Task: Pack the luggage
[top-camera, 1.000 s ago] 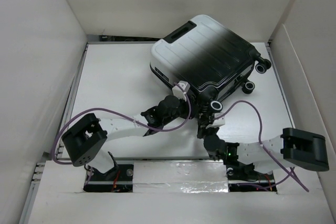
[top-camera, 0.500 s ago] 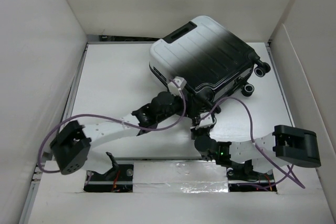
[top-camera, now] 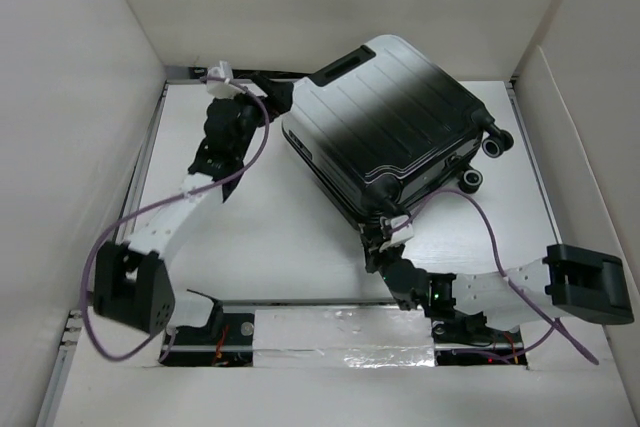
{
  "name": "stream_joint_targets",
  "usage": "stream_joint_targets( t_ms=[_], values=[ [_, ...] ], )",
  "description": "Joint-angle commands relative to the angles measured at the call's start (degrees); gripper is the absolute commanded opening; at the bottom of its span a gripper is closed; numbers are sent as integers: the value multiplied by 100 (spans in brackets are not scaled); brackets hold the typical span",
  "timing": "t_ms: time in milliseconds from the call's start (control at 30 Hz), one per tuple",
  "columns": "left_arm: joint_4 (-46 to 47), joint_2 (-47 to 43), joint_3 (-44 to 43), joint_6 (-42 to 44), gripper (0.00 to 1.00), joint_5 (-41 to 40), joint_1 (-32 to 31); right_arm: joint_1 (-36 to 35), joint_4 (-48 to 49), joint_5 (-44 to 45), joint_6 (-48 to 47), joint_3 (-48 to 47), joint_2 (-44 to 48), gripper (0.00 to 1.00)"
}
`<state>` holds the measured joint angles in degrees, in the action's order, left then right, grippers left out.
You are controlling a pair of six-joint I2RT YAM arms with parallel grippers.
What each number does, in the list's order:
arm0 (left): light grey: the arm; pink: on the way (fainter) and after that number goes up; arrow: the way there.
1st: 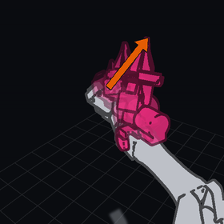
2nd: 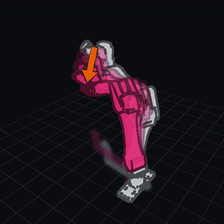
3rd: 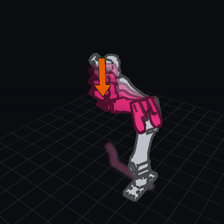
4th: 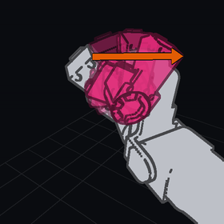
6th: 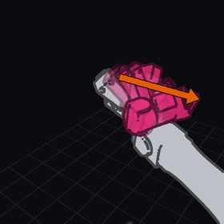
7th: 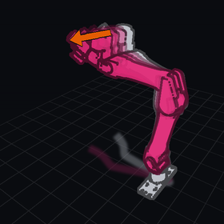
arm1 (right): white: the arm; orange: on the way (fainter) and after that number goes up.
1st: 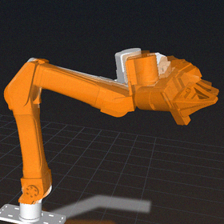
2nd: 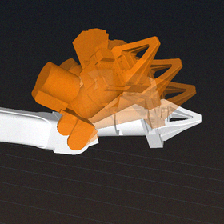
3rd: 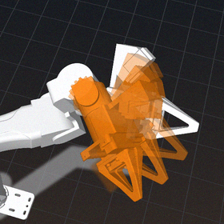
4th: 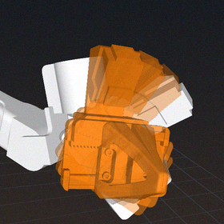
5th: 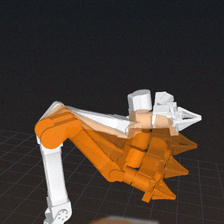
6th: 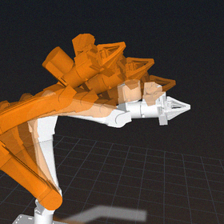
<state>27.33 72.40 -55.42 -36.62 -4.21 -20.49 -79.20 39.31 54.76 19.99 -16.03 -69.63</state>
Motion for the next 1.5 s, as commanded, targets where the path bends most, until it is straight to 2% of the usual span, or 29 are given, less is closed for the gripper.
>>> stream_joint_targets(
  t_ms=[0,133,300,433,533,667,767,867,967,1100,1167,1267,1367,1467],
  values=[
    [-229,774,-644,-152,90,385,272,-385,-133,-694,549,161,396,0],
    [167,1521,-751,-389,88,860,563,-386,-388,-792,515,127,590,0],
    [369,2488,-874,-644,83,1255,862,-386,-372,-748,172,-154,284,0],
    [502,2972,-1067,-706,80,1475,863,-386,-310,-835,58,-348,29,0],
    [238,3525,-1585,-636,80,1853,793,-386,-196,-862,-100,-523,-138,0],
    [534,3833,-1674,-836,79,1739,879,-386,-160,-932,-215,-655,-297,0],
    [1184,3957,-1542,-1075,79,1984,1065,-386,-283,-924,-110,-621,-210,0],
    [1204,3922,-1700,-1049,80,1775,1135,-386,-494,-889,22,-515,54,0],
    [1589,3765,-1701,-1014,82,2037,1135,-386,-801,-853,171,-340,484,0],
    [1889,3229,-1114,-917,83,1871,1135,-386,-1398,-941,593,-32,1318,0],
    [2160,2844,-762,-803,84,1731,1135,-386,-2057,-1134,638,30,1995,0],
    [2495,2543,-111,-724,83,1687,1021,-386,-2226,-1196,533,162,2540,0],
    [2725,2551,250,-697,84,1642,898,-386,-2269,-1249,173,-110,2367,0],
    [2961,2848,189,-794,84,2106,828,-386,-2384,-1275,128,-602,1954,0]
  ],
)
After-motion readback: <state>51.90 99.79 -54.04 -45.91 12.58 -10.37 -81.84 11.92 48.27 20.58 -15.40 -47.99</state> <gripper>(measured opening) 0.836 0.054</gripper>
